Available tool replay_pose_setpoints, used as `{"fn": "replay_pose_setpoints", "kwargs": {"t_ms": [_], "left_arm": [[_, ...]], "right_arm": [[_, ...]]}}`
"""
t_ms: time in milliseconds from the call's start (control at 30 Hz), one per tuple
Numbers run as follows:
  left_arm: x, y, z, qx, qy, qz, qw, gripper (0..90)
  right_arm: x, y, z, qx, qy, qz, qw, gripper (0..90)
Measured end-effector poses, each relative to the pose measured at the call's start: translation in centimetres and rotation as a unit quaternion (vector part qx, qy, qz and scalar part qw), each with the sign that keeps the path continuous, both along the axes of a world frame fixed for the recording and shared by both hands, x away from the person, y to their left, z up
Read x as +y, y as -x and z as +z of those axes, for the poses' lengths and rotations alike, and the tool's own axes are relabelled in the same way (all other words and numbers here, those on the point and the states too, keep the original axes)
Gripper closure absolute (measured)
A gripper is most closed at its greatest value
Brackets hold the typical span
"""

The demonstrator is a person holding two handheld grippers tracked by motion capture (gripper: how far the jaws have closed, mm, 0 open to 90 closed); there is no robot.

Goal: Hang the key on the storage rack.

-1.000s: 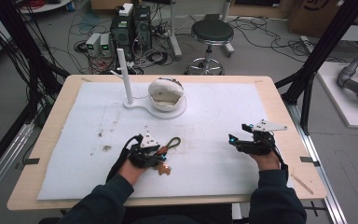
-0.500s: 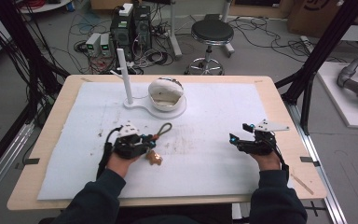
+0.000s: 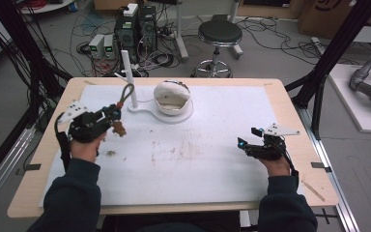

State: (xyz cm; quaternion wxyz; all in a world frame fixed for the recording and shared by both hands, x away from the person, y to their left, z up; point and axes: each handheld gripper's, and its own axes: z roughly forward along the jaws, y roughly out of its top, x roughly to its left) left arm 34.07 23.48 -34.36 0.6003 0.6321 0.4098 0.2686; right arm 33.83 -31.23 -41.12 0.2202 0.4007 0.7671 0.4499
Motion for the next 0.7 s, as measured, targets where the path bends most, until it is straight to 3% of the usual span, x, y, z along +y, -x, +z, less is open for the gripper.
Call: {"fn": "replay_pose_setpoints", "kwargs": {"t_ms": [67,167,400,567,700], "left_arm": [[0.4,-0.7,1.0,-0.01,0.0,0.01,0.9999,72.5],[0.6,-1.8,1.4,-0.008,-0.008,0.025,0.9996,72.4],[0.7,-3.7,0.7,0.014,-0.016,0.05,0.9985,72.4],[0.6,-4.4,0.2,0.025,-0.011,0.055,0.9981,72.4],[0.2,-5.1,0.3,0.036,-0.027,0.059,0.9972,72.4]], "right_arm": [[0.1,0.0,0.0,-0.001,0.002,0.003,1.0,26.6],[0.2,-0.1,-0.1,-0.002,0.004,0.005,1.0,26.6],[0.1,-0.1,-0.1,0.001,0.002,0.004,1.0,26.6],[0.2,-0.1,-0.2,0.003,0.002,0.008,1.0,26.6],[0.3,-0.1,-0.2,0.006,0.003,0.01,0.9999,26.6]]}}
